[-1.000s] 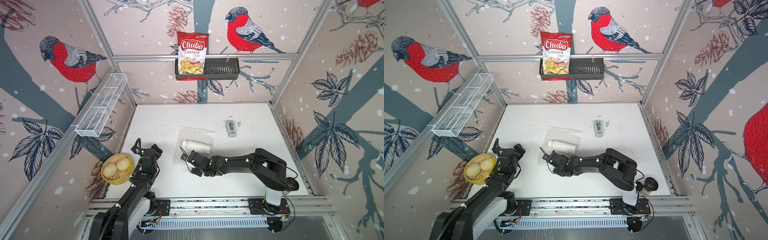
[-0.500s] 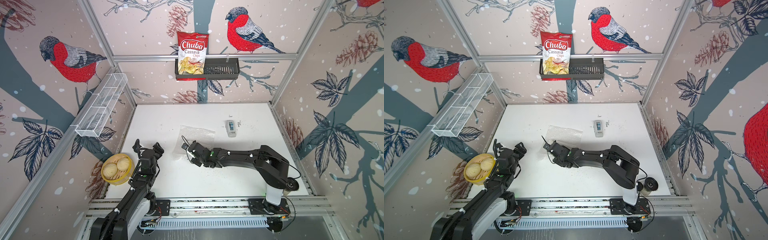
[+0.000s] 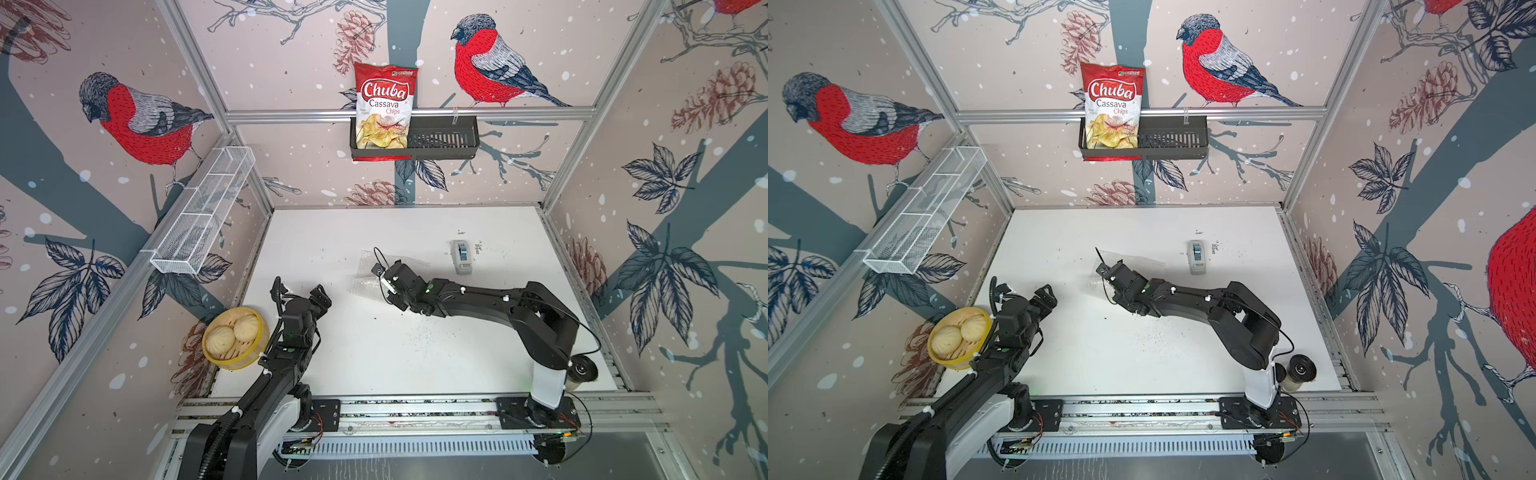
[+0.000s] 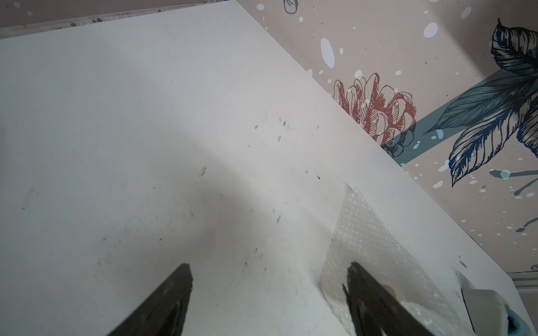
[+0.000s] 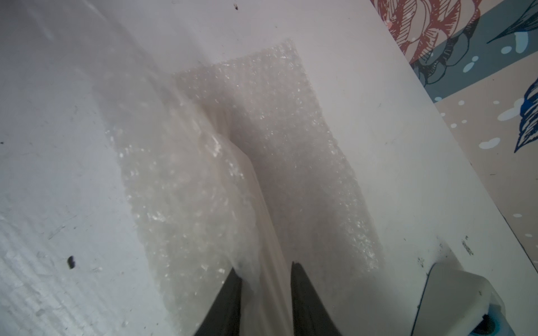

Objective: Wrap vases in bubble wrap
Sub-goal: Wrap the vase in bubble wrap.

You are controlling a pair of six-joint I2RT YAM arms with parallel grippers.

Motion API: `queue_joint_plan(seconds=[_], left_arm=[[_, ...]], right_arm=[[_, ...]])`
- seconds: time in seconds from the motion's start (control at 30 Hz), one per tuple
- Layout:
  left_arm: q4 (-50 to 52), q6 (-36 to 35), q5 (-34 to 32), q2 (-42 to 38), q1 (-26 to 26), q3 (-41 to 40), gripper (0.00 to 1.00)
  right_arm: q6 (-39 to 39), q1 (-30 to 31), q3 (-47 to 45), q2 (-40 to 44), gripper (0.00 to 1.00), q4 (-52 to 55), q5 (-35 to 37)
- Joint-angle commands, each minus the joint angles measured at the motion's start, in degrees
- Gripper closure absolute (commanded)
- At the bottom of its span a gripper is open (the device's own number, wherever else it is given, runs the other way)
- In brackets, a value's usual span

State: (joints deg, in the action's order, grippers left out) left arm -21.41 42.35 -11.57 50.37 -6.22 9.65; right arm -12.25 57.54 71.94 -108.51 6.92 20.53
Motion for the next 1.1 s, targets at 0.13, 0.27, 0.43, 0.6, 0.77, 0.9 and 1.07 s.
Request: queue_joint_plan(seconds=[0.13,0.27,0.43,0.6,0.77,0.9,1.07], left_arm=[[-3.59,-3.07,3.86,1.25,-0.23,0.49,0.15],[-2.85,-4.90,3.99,3.33,-3.45,3.16,0.11],[-0.82,-5.63,4.95,8.66,-7.44,9.01,0.04],[-2.00,-5.55,6.53,15.77,-11.32,13.46,0.02],[1.43,-7.36,7.46,24.12,-13.36,21.36,0.02],[2.49,-7.76,8.31,30.03,-13.34,25.71,0.02],[3.20,-7.63,9.72,35.94,-13.43,30.00,0.02]], right_arm=[[0.39,-2.04,1.41,-1.28,0.64,-3.20,-1.30],[0.47,-3.48,1.75,-1.00,0.58,-4.18,-3.61],[0.48,-6.05,2.37,-1.26,0.58,-4.68,-7.48],[0.51,-7.34,1.20,-1.27,0.58,-5.56,-10.41],[0.48,-7.82,0.15,-0.80,0.58,-6.53,-12.37],[0.63,-7.99,-1.02,0.17,0.58,-7.91,-13.53],[0.52,-7.97,-1.54,0.84,0.59,-8.43,-14.48]])
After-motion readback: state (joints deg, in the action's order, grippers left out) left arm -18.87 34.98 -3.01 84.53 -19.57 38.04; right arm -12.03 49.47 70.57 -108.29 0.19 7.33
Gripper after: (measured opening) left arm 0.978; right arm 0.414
